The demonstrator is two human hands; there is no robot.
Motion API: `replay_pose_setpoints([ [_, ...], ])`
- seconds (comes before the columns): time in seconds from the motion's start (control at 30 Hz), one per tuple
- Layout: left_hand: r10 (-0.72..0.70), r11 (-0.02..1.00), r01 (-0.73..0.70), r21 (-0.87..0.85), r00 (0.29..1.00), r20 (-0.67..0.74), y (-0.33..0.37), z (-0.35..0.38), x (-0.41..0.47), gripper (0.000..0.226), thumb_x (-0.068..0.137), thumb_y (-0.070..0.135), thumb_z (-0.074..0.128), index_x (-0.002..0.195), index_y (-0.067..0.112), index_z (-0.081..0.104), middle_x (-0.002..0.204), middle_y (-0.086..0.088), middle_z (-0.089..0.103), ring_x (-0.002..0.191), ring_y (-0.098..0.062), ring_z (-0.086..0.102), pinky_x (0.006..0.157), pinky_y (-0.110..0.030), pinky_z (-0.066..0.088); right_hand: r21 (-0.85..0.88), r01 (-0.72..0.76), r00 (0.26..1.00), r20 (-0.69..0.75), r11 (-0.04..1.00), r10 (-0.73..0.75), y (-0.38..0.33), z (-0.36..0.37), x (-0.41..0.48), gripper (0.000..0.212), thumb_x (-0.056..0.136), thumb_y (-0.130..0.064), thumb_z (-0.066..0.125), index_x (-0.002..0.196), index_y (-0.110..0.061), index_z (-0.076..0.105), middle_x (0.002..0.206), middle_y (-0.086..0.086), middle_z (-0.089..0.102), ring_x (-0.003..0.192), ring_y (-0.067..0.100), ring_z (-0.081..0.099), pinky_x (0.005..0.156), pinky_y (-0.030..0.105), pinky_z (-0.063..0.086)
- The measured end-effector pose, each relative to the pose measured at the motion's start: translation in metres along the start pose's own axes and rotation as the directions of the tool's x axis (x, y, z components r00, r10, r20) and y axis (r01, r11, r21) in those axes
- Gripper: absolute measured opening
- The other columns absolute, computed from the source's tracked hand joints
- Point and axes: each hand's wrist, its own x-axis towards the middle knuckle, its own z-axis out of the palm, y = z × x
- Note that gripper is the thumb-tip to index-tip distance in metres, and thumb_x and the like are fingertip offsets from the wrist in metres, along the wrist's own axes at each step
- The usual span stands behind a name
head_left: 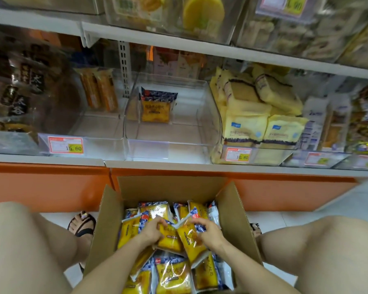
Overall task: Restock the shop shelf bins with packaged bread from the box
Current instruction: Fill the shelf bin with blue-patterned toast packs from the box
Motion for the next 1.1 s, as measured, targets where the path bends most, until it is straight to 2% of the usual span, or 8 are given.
replay_pose_setpoints([
  [0.1, 0.029, 0.999, -0.029, 0.029, 1.0, -0.004, 0.009, -0.004, -0.003, 0.038, 0.088, -0.009, 0.046, 0.108, 0.023, 0.049, 0.08, -0.003, 0.048, 0.053, -0.011, 0.046, 0.042, -0.019, 0.036, 0.031, 0.011, 1.0, -0.021, 0.999, -0.011, -0.006, -0.008, 0.002, 0.065, 0.084, 0.015, 0.045, 0.127, -0.033, 0.053, 0.143, 0.002, 0.044, 0.048, 0.004, 0.054, 0.044, 0.02, 0.041],
  [0.17, 0.076, 0.994, -0.072, 0.087, 0.996, -0.036, 0.015, -0.011, -0.007, 0.039, 0.088, -0.009, 0.047, 0.109, 0.023, 0.05, 0.079, 0.0, 0.048, 0.053, -0.009, 0.044, 0.042, -0.016, 0.033, 0.066, 0.037, 0.999, -0.034, 0.997, -0.034, -0.011, -0.013, 0.004, 0.068, 0.082, 0.017, 0.046, 0.127, -0.033, 0.053, 0.136, 0.001, 0.049, 0.081, 0.026, 0.066, 0.059, 0.032, 0.053],
  [0.27, 0.173, 0.972, -0.156, 0.175, 0.981, -0.086, 0.027, -0.022, -0.021, 0.038, 0.086, -0.008, 0.05, 0.111, 0.02, 0.052, 0.097, 0.001, 0.049, 0.053, -0.006, 0.044, 0.041, -0.013, 0.031, 0.065, 0.082, 0.997, -0.006, 0.995, -0.081, -0.021, -0.019, 0.005, 0.062, 0.083, 0.016, 0.051, 0.12, -0.034, 0.059, 0.133, 0.001, 0.051, 0.116, 0.049, 0.049, 0.084, 0.047, 0.051],
  [0.43, 0.288, 0.944, -0.255, 0.209, 0.947, -0.143, 0.057, -0.046, -0.051, 0.041, 0.084, -0.009, 0.05, 0.108, 0.024, 0.053, 0.082, 0.004, 0.047, 0.056, -0.005, 0.043, 0.043, -0.014, 0.032, 0.024, 0.246, 0.969, -0.023, 0.969, -0.245, -0.051, -0.033, -0.013, 0.055, 0.082, 0.01, 0.06, 0.091, -0.043, 0.068, 0.115, -0.003, 0.064, 0.084, 0.036, 0.062, 0.077, 0.049, 0.053],
  [0.67, 0.445, 0.856, -0.404, 0.323, 0.893, -0.062, 0.107, -0.103, -0.117, 0.042, 0.086, -0.004, 0.053, 0.113, 0.027, 0.055, 0.09, 0.001, 0.051, 0.076, -0.014, 0.053, 0.061, -0.024, 0.048, 0.038, 0.512, 0.857, -0.092, 0.858, -0.507, -0.117, -0.074, -0.06, 0.048, 0.082, 0.005, 0.065, 0.091, -0.042, 0.07, 0.106, -0.005, 0.065, 0.092, 0.012, 0.064, 0.078, 0.025, 0.054],
  [0.77, 0.524, 0.837, -0.498, 0.225, 0.849, -0.069, 0.121, -0.134, -0.145, 0.045, 0.085, -0.007, 0.053, 0.1, 0.035, 0.055, 0.114, -0.004, 0.054, 0.101, -0.02, 0.059, 0.075, -0.036, 0.058, 0.139, 0.586, 0.81, -0.136, 0.798, -0.571, -0.15, -0.092, -0.074, 0.043, 0.082, 0.005, 0.066, 0.098, -0.034, 0.07, 0.107, -0.003, 0.067, 0.096, 0.016, 0.065, 0.082, 0.03, 0.055],
  [1.0, 0.592, 0.799, -0.597, 0.077, 0.755, -0.282, 0.151, -0.202, -0.172, 0.041, 0.084, -0.016, 0.048, 0.101, 0.02, 0.059, 0.107, 0.006, 0.056, 0.088, -0.006, 0.056, 0.059, -0.013, 0.049, 0.285, 0.686, 0.727, -0.296, 0.67, -0.619, -0.236, -0.108, -0.04, 0.037, 0.081, -0.001, 0.069, 0.101, -0.032, 0.066, 0.109, -0.002, 0.065, 0.1, 0.015, 0.062, 0.083, 0.022, 0.054],
  [1.1, 0.586, 0.788, -0.614, 0.053, 0.72, -0.372, 0.156, -0.228, -0.167, 0.041, 0.085, -0.016, 0.048, 0.099, 0.021, 0.061, 0.106, 0.01, 0.057, 0.088, -0.001, 0.055, 0.061, -0.009, 0.049, 0.276, 0.67, 0.741, -0.295, 0.689, -0.603, -0.273, -0.107, -0.008, 0.034, 0.077, -0.003, 0.074, 0.1, -0.025, 0.063, 0.106, 0.001, 0.063, 0.093, 0.013, 0.06, 0.068, 0.011, 0.051],
])
